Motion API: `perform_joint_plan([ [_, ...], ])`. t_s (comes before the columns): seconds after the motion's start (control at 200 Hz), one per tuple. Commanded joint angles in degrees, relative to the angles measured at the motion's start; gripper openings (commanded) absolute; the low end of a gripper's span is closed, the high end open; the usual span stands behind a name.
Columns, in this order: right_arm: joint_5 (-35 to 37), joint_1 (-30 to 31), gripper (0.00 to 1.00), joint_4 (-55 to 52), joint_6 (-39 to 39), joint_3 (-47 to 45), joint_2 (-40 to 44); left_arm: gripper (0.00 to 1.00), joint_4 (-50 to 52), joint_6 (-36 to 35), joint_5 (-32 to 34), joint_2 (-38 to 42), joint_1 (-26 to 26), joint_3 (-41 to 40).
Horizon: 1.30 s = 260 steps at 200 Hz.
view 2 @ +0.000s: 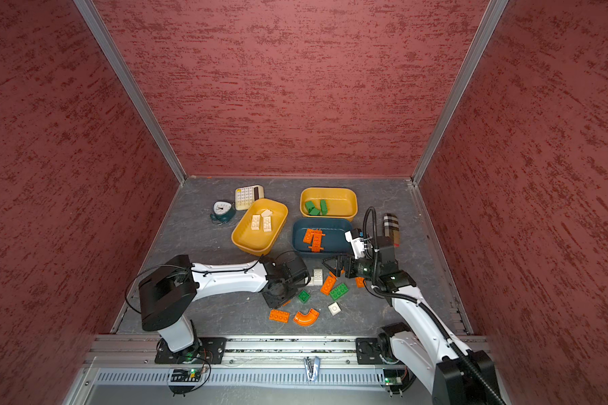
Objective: Sort the legos into containers by color
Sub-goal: Pick up the lego from the middle-left of the table, then place the lego in the container.
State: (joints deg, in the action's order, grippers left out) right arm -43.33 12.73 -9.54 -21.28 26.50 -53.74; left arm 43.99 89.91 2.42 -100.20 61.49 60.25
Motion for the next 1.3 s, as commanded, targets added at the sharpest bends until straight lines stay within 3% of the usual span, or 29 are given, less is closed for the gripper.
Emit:
perform_joint_plan([
  [0.0,0.0,0.5,0.99,-0.2,0.2,-0.4,0.6,0.25,0.7,-1.8,0.3,-0.6,-0.4,0.1],
  [0.271,-0.2,0.5,0.99,0.2,0.2,0.0,0.0,0.24,5.7,-7.5,2.5,2.7,-2.7,1.5],
  [0.446,-2.3,0.4,0.99,3.6,-1.4,1.0,-0.8,0.24,9.9,-21.5,5.7,9.2,-8.9,3.8],
  [0.631,-2.3,0.6,0.99,4.9,-1.3,3.5,-2.9,0.24,6.2,-38.9,1.0,11.6,-18.6,7.8],
  [0.877,3.9,0.6,0.99,0.9,1.8,8.4,-4.2,0.24,6.2,-51.0,-2.1,-2.3,-19.8,26.8],
  [1.087,7.8,0.5,0.99,-1.6,3.8,10.3,-4.7,0.25,3.6,-55.0,-4.6,-14.2,-20.3,38.6],
  [1.298,9.9,0.5,0.99,-3.7,5.2,11.3,-4.4,0.27,5.7,-57.7,-2.9,-24.4,-20.8,48.3],
])
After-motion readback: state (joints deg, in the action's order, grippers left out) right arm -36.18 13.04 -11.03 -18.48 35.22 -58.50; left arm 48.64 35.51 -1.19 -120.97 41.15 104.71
